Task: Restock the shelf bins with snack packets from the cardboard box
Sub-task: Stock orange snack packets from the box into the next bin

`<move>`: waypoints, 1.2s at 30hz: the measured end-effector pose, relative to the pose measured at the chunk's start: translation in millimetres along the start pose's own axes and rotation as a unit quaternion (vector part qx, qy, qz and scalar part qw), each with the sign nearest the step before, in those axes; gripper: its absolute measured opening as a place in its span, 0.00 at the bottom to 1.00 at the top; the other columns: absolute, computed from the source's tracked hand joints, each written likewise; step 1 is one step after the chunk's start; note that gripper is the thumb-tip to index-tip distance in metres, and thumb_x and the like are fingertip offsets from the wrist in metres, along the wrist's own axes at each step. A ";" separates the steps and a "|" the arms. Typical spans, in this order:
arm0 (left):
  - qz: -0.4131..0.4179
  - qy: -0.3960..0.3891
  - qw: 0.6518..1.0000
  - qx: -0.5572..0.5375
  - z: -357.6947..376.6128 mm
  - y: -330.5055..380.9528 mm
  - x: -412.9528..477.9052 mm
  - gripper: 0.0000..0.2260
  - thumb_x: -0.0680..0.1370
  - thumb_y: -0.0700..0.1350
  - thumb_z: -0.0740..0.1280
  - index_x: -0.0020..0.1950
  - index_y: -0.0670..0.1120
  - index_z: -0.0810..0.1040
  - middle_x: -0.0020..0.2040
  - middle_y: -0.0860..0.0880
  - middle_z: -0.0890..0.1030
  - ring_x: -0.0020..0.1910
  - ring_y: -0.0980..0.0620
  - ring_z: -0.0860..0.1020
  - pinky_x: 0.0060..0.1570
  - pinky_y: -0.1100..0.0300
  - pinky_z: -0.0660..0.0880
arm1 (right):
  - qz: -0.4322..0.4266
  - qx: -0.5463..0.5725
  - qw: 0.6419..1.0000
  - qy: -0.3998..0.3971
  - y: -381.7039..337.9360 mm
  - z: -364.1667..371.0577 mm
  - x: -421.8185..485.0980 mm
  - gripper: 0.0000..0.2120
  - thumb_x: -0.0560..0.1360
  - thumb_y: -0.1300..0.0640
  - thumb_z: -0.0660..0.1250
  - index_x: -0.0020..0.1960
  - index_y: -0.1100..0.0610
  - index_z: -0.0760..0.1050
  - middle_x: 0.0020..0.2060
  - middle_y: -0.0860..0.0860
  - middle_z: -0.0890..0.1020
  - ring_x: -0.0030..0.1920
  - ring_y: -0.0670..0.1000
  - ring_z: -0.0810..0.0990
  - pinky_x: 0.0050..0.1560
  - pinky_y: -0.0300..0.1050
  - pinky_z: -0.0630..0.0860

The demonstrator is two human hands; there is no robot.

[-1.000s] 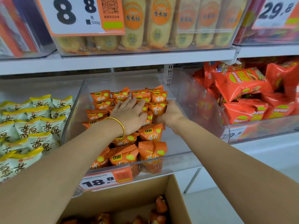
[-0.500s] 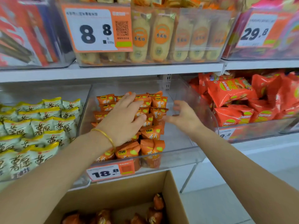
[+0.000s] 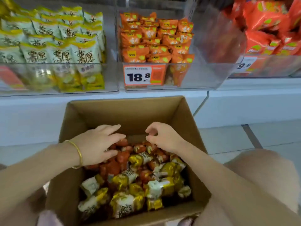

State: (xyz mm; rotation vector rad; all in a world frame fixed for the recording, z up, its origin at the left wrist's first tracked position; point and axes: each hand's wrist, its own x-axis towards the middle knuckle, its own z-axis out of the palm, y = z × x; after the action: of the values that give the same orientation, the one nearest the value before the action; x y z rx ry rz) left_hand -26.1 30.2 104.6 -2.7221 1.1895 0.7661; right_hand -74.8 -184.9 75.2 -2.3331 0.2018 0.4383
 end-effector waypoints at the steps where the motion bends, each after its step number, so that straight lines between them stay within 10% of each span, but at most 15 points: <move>1: -0.004 -0.030 1.000 0.006 1.5 -5.5 0.2 0.25 0.81 0.57 0.54 0.77 0.57 0.53 0.78 0.54 0.45 0.76 0.52 0.46 0.72 0.59 0.52 | 0.023 -0.019 1.000 -0.004 7.4 14.0 9.8 0.13 0.78 0.57 0.65 0.61 0.58 0.75 0.57 0.53 0.79 0.57 0.51 0.77 0.56 0.44 0.74; 14: -0.022 -0.053 0.997 0.047 40.7 -33.8 13.0 0.23 0.82 0.55 0.54 0.76 0.53 0.57 0.78 0.49 0.48 0.76 0.47 0.49 0.69 0.51 0.63 | 0.092 -0.144 0.985 0.031 69.4 152.0 88.0 0.21 0.79 0.53 0.62 0.71 0.52 0.65 0.65 0.58 0.67 0.63 0.61 0.71 0.60 0.52 0.71; 20: -0.034 -0.084 0.994 0.060 62.2 -41.0 9.1 0.22 0.81 0.55 0.54 0.74 0.53 0.57 0.77 0.48 0.49 0.75 0.47 0.52 0.68 0.52 0.65 | 0.122 -0.249 0.954 -0.112 95.4 163.1 130.2 0.19 0.82 0.46 0.53 0.72 0.43 0.66 0.75 0.54 0.56 0.71 0.66 0.59 0.69 0.61 0.60; 25: -0.022 -0.080 0.995 0.055 62.3 -31.8 22.3 0.22 0.81 0.55 0.54 0.75 0.53 0.57 0.77 0.47 0.50 0.75 0.48 0.52 0.69 0.53 0.64 | 0.093 -0.312 0.940 -0.106 98.1 171.0 139.9 0.18 0.81 0.48 0.56 0.70 0.47 0.68 0.71 0.56 0.65 0.70 0.63 0.64 0.67 0.60 0.62; 36: -0.042 -0.102 0.989 0.094 60.7 -28.8 24.3 0.22 0.81 0.56 0.54 0.74 0.52 0.59 0.77 0.46 0.51 0.74 0.45 0.54 0.67 0.51 0.66 | 0.241 0.178 0.949 0.103 97.4 145.0 97.3 0.35 0.71 0.59 0.72 0.73 0.54 0.60 0.67 0.56 0.70 0.65 0.58 0.72 0.62 0.50 0.72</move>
State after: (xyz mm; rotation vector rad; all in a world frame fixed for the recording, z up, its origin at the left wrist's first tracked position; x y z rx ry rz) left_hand -17.0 49.8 36.5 -2.4571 1.0401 0.8499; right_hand -47.3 -154.3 -120.5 -1.9545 0.8896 0.3538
